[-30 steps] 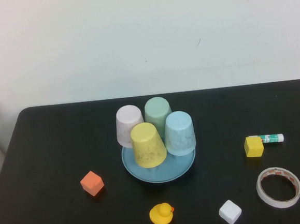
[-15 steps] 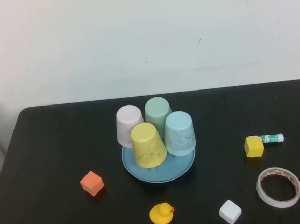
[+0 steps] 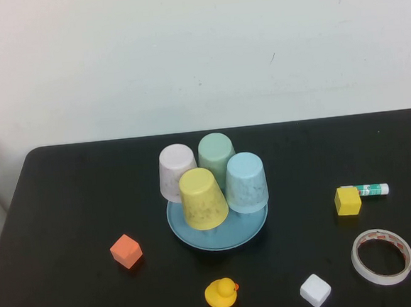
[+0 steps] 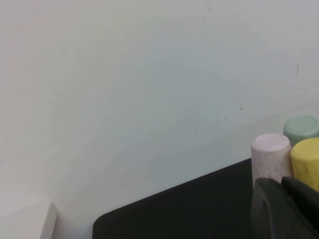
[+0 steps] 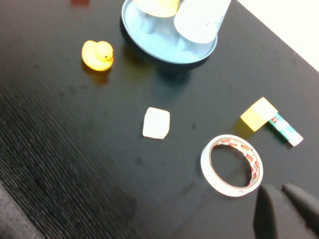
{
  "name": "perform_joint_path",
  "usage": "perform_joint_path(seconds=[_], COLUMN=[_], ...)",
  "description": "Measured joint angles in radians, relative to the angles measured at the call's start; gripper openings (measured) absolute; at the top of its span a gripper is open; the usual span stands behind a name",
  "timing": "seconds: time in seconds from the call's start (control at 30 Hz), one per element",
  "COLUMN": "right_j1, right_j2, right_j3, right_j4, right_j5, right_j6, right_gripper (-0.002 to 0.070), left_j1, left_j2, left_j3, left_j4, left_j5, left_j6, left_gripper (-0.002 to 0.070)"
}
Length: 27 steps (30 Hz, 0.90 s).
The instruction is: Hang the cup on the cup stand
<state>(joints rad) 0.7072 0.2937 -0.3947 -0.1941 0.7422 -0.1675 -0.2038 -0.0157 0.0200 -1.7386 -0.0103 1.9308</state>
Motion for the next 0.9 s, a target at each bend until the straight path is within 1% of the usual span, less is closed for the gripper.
perform_joint_path(seconds=[0.1,0.3,0.47,0.57,0.73,0.8,0.83,0.87,0.9], right_j1=[0.0,0.0,0.0,0.0,0.0,0.0,0.0,0.0,0.0], right_j2=[0.0,0.0,0.0,0.0,0.0,0.0,0.0,0.0,0.0], right_j3=[0.0,0.0,0.0,0.0,0.0,0.0,0.0,0.0,0.0], right_j4=[0.0,0.0,0.0,0.0,0.0,0.0,0.0,0.0,0.0], right_j5=[0.0,0.0,0.0,0.0,0.0,0.0,0.0,0.0,0.0], right_j6=[0.0,0.0,0.0,0.0,0.0,0.0,0.0,0.0,0.0], right_gripper=[-0.0002,-0.0002,-0.0002,-0.0001,-0.0002,-0.0001,-0.0002,-0.0002,-0.0002], left_j1=[0.0,0.0,0.0,0.0,0.0,0.0,0.0,0.0,0.0], left_j2=[0.0,0.0,0.0,0.0,0.0,0.0,0.0,0.0,0.0], left_j3=[0.0,0.0,0.0,0.0,0.0,0.0,0.0,0.0,0.0], left_j4=[0.0,0.081,0.106,0.103,0.045,0.034,0.059,0.113,0.288], left_j5=[0.0,0.0,-0.006,-0.053,-0.184,-0.2,-0.2,-0.196,-0.168], left_j6=[0.0,0.0,0.0,0.0,-0.01,-0.093,-0.164,-0.244,-0.446], left_gripper=[-0.0001,-0.0001,-0.0001,-0.0001,-0.0001,-0.0001,-0.0001,-0.0001,-0.0001])
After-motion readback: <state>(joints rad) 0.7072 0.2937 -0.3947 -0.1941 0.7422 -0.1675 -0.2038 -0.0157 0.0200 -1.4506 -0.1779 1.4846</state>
